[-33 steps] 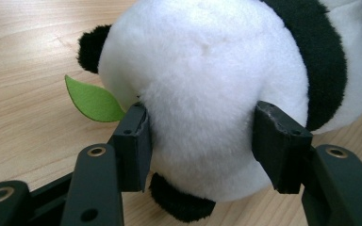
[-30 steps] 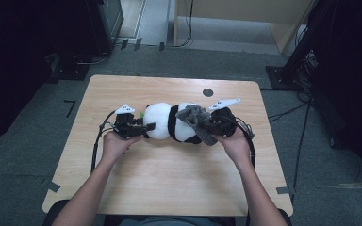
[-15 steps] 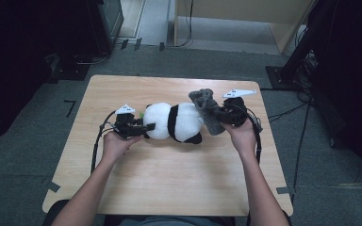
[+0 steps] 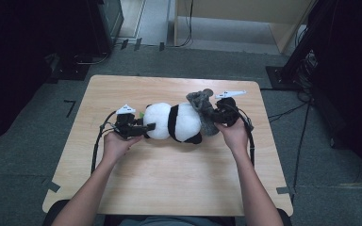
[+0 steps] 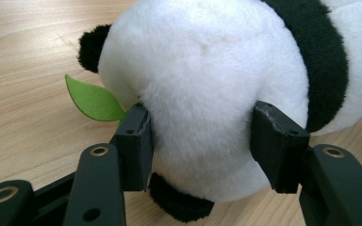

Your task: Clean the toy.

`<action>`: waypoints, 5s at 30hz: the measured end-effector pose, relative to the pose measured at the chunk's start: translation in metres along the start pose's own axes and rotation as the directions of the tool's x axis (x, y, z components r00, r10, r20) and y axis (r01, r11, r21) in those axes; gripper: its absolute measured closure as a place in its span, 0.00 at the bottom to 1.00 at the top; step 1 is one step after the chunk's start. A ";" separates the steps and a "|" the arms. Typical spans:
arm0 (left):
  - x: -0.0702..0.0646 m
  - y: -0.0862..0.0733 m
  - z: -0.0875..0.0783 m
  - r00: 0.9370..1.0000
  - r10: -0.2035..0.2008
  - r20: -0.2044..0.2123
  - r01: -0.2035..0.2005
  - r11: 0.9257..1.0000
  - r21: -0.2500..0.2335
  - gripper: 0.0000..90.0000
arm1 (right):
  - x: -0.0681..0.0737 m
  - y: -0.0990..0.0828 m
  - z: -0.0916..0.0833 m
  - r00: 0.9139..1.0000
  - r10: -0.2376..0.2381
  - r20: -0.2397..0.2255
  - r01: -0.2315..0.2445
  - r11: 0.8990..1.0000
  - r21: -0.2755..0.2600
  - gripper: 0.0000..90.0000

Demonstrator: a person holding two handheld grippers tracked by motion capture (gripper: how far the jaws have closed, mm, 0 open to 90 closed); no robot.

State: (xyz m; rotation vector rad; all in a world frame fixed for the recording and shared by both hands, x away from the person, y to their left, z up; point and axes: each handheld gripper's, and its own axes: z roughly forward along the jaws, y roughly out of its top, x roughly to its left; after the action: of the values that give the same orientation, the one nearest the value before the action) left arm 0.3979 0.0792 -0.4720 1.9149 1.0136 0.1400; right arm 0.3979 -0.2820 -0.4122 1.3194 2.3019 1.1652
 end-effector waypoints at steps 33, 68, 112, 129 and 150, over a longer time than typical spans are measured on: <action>0.002 -0.002 0.000 1.000 -0.003 0.007 0.003 1.000 -0.003 0.50 | -0.006 -0.046 0.040 0.999 0.048 0.001 -0.048 0.985 0.165 0.86; 0.001 -0.001 0.000 1.000 0.001 0.002 -0.001 1.000 0.000 0.50 | 0.011 0.022 -0.001 0.999 -0.021 -0.042 0.022 0.999 0.033 0.86; 0.002 -0.002 0.000 1.000 -0.005 0.013 0.005 1.000 -0.006 0.56 | -0.014 -0.031 0.016 0.999 0.035 0.035 -0.039 0.991 0.126 0.86; -0.001 0.000 -0.002 1.000 -0.024 0.015 0.024 1.000 -0.005 0.66 | 0.046 0.026 -0.031 0.993 -0.098 -0.061 0.095 0.994 -0.048 0.87; -0.004 0.004 -0.007 0.999 -0.036 0.022 0.036 0.999 0.015 0.68 | 0.141 0.032 0.051 0.941 -0.219 -0.258 0.222 0.975 -0.016 0.86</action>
State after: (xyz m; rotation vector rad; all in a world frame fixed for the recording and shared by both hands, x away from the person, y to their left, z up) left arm 0.3943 0.0803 -0.4633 1.9059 1.0363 0.0912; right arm 0.3665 -0.1333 -0.3980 0.9266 2.5614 1.3122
